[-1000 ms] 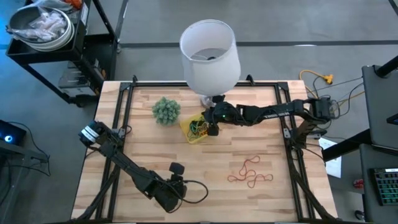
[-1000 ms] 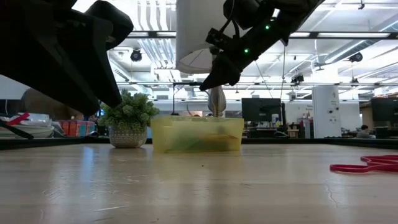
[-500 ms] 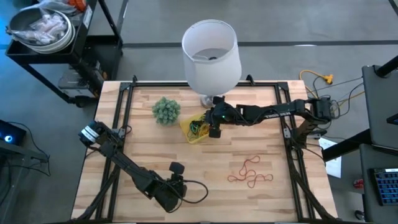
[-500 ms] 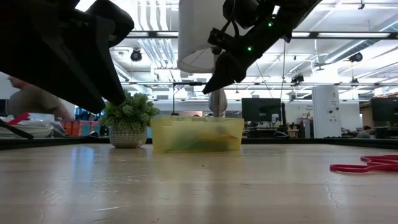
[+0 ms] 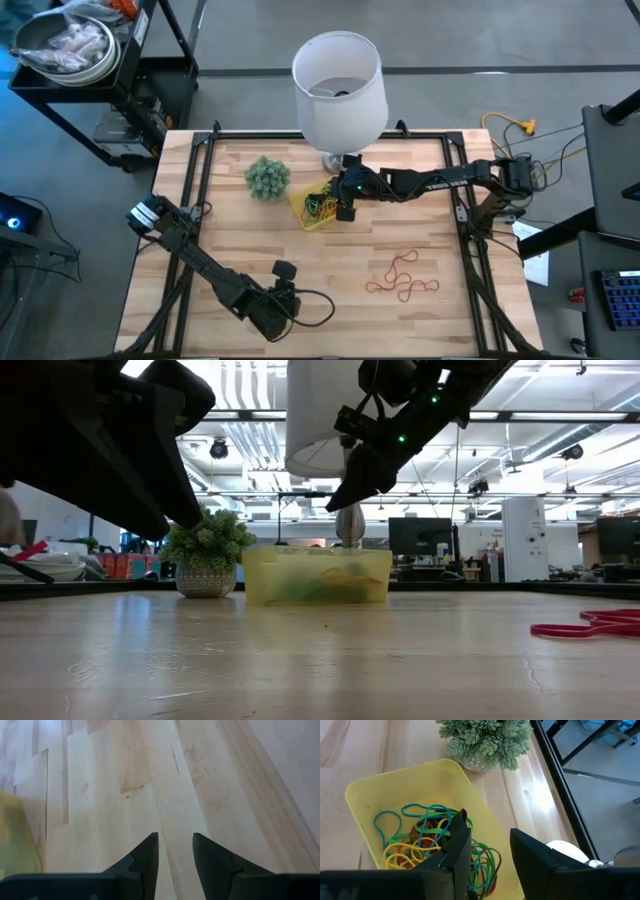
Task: Pick and place rubber bands into bin
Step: Put the top left red rubber band into the yellow bin
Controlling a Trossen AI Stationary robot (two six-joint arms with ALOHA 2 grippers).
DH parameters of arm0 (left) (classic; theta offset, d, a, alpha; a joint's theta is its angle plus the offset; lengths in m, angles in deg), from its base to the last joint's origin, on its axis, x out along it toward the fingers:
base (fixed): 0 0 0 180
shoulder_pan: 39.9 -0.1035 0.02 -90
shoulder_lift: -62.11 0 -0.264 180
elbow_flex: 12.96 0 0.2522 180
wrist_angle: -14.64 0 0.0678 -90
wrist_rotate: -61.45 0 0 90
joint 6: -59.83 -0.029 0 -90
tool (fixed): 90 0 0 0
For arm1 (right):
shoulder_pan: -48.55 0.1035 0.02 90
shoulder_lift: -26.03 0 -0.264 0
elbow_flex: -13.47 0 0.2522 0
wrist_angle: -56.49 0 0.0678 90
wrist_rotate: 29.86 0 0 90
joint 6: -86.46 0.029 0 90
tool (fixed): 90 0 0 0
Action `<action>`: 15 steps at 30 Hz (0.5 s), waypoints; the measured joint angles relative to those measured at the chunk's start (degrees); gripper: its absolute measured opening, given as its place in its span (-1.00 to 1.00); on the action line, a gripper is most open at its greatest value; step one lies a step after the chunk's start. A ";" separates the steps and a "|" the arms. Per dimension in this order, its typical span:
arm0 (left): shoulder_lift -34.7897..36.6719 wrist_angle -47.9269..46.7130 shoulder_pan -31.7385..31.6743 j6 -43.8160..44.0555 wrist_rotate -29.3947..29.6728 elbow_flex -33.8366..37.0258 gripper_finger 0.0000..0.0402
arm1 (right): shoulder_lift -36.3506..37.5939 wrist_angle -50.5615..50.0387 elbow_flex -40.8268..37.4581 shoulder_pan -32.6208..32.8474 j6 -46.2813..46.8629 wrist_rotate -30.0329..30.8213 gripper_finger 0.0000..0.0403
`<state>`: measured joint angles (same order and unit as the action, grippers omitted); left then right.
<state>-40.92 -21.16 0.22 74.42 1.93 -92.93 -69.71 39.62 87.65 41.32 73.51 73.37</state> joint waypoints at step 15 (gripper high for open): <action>0.00 7.56 -2.44 -10.41 6.18 -0.02 -0.48 | 13.90 -24.76 -2.68 10.36 10.95 0.41 -0.39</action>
<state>-40.92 -13.60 -2.23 64.02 8.11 -92.96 -55.82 14.85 84.97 51.68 84.47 73.78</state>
